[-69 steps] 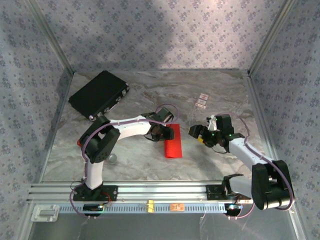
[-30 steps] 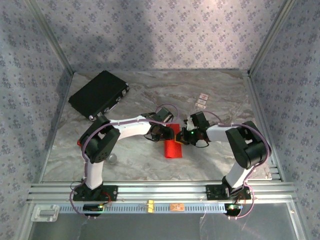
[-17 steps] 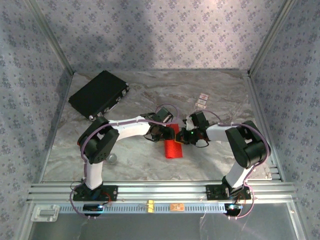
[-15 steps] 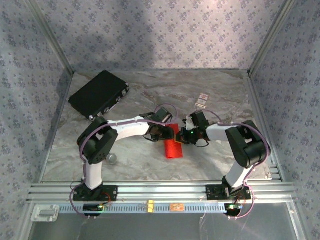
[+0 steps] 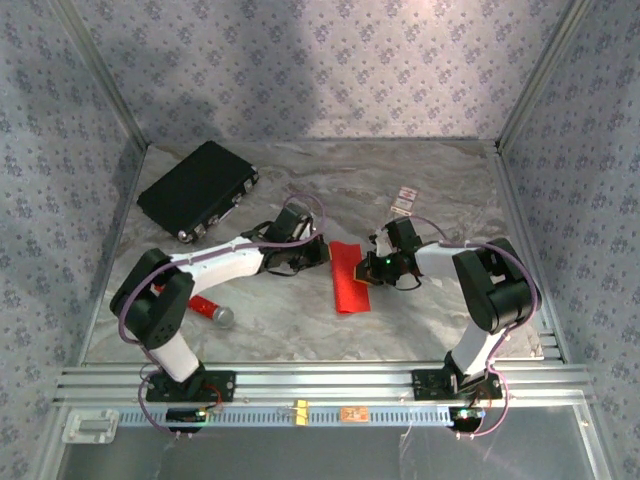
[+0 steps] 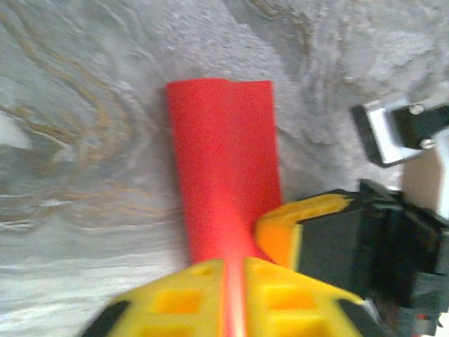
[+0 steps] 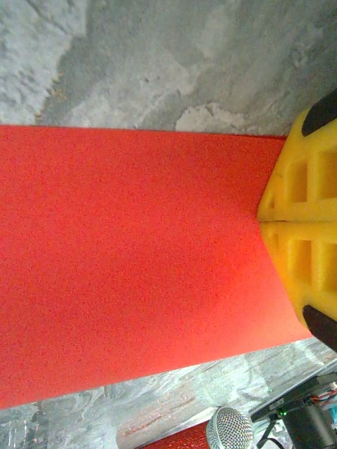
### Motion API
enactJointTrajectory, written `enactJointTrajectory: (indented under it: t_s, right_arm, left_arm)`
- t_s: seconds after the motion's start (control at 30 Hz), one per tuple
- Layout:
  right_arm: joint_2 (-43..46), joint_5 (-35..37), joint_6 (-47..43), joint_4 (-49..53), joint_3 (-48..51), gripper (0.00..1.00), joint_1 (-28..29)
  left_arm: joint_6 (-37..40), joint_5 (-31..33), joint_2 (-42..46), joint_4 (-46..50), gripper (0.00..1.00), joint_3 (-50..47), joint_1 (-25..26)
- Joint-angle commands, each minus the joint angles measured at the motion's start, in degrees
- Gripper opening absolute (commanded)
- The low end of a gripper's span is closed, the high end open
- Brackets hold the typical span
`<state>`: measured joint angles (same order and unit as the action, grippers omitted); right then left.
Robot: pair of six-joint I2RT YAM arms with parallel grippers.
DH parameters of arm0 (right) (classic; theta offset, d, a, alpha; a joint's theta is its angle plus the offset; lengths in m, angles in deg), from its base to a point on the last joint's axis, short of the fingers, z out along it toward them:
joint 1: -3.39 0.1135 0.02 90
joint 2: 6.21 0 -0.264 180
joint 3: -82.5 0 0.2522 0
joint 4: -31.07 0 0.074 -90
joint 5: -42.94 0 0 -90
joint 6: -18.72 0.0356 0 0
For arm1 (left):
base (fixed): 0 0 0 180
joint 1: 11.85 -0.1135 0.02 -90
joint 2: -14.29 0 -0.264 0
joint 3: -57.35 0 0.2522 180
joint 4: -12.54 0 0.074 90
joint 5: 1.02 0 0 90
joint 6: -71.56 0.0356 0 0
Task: Fold a paper plane with a square sheet of paper (pick it up from the middle)
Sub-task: Hold the square sheet of paper at the center of the table, then first fold the square sheet of paper in half at the center of the table.
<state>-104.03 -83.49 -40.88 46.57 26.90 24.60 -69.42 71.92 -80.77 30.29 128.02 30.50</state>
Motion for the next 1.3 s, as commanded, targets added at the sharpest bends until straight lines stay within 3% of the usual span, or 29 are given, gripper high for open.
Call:
enactJointTrajectory:
  t_s: [0.0, 0.13, 0.47, 0.9, 1.27]
  right_arm:
    - [-2.5, 6.0, -1.5, 6.1, 1.2, 0.0, -0.8]
    - [-2.4, 6.3, -1.3, 5.9, 1.5, 0.0, -0.8]
    - [-2.3, 6.4, -1.1, 5.7, 2.2, 0.0, -0.8]
    - [-2.1, 6.4, -0.4, 4.3, 3.2, 0.0, -0.9]
    - [-2.0, 6.3, -0.4, 4.3, 3.3, 0.0, -0.9]
  left_arm:
    - [-1.6, -8.2, -2.1, -10.1, 0.0, -0.7, -0.2]
    - [-2.7, -11.7, -5.7, -13.7, 0.0, -0.1, -0.1]
    - [-2.7, -13.0, -10.9, -14.6, 0.0, -0.7, -0.1]
    - [2.3, -9.6, -14.5, -11.5, 0.0, -5.5, -0.4]
    - [3.8, -9.2, -10.0, -6.5, 0.0, -0.9, -0.8]
